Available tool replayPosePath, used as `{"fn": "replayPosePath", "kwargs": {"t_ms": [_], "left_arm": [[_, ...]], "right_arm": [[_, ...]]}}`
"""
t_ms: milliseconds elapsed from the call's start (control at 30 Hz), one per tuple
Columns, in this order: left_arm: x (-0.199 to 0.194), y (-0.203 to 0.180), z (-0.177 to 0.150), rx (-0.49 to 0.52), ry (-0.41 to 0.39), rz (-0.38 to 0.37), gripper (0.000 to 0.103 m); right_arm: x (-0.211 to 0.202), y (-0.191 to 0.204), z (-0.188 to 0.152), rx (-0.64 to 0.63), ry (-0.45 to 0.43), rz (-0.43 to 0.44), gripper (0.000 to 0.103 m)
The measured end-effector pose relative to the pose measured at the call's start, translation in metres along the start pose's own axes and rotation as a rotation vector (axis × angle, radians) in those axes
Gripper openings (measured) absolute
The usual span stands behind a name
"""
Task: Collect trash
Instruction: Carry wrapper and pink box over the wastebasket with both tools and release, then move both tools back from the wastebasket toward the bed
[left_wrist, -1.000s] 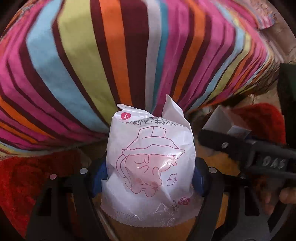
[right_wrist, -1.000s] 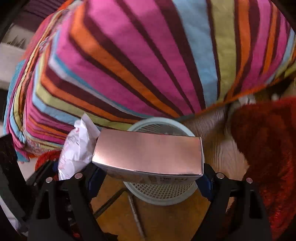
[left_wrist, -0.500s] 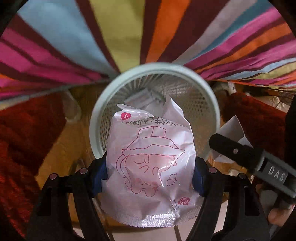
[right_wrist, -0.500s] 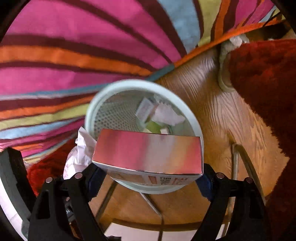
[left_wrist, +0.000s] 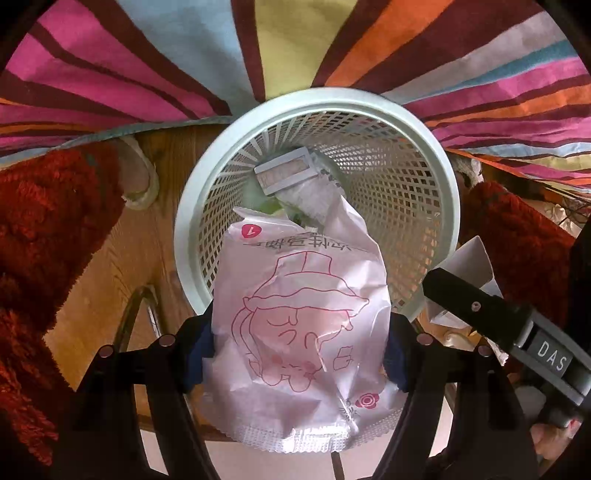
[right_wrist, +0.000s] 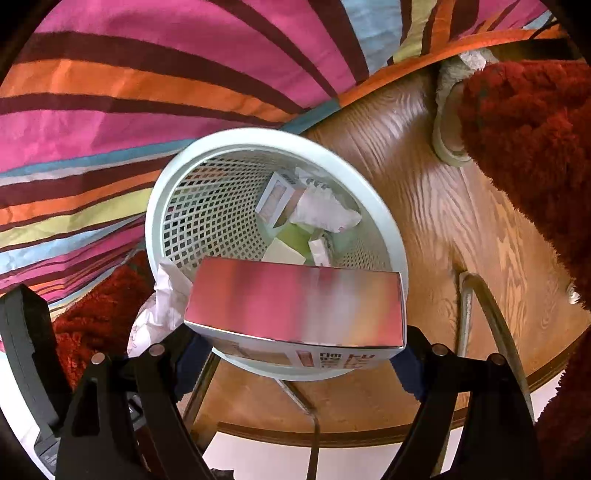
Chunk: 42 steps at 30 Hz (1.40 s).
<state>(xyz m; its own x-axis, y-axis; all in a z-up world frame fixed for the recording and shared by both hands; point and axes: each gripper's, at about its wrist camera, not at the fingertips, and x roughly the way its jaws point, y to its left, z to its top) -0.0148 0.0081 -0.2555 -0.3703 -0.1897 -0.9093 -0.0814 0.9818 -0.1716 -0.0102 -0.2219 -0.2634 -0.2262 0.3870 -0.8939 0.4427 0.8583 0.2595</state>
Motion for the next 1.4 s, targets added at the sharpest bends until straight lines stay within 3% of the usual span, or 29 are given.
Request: {"fn": "replayPosePath", "kwargs": {"t_ms": [400, 467, 533, 567, 600, 700, 1400], "left_arm": [[0.014, -0.004, -0.001, 0.009, 0.077, -0.007, 0.073], [0.019, -0.003, -0.002, -0.002, 0.100, -0.001, 0.075], [0.021, 0.000, -0.002, -0.025, 0.112, 0.006, 0.086], [0.022, 0.003, -0.002, -0.042, 0.115, 0.004, 0.086], [0.022, 0.006, -0.002, -0.056, 0.115, 0.002, 0.087], [0.021, 0.011, -0.002, -0.077, 0.111, -0.020, 0.090], [0.017, 0.016, -0.006, -0.090, 0.116, -0.038, 0.091]], "right_arm": [[0.013, -0.003, 0.003, 0.023, 0.042, 0.019, 0.080], [0.017, -0.003, 0.003, 0.023, 0.056, 0.040, 0.081], [0.018, -0.004, 0.005, 0.026, 0.054, 0.027, 0.082], [0.019, -0.005, 0.005, 0.029, 0.052, 0.019, 0.084], [0.019, -0.004, 0.005, 0.033, 0.048, 0.018, 0.096], [0.017, -0.003, 0.005, 0.041, 0.025, 0.022, 0.096], [0.014, -0.011, 0.006, 0.063, 0.022, 0.009, 0.096]]}}
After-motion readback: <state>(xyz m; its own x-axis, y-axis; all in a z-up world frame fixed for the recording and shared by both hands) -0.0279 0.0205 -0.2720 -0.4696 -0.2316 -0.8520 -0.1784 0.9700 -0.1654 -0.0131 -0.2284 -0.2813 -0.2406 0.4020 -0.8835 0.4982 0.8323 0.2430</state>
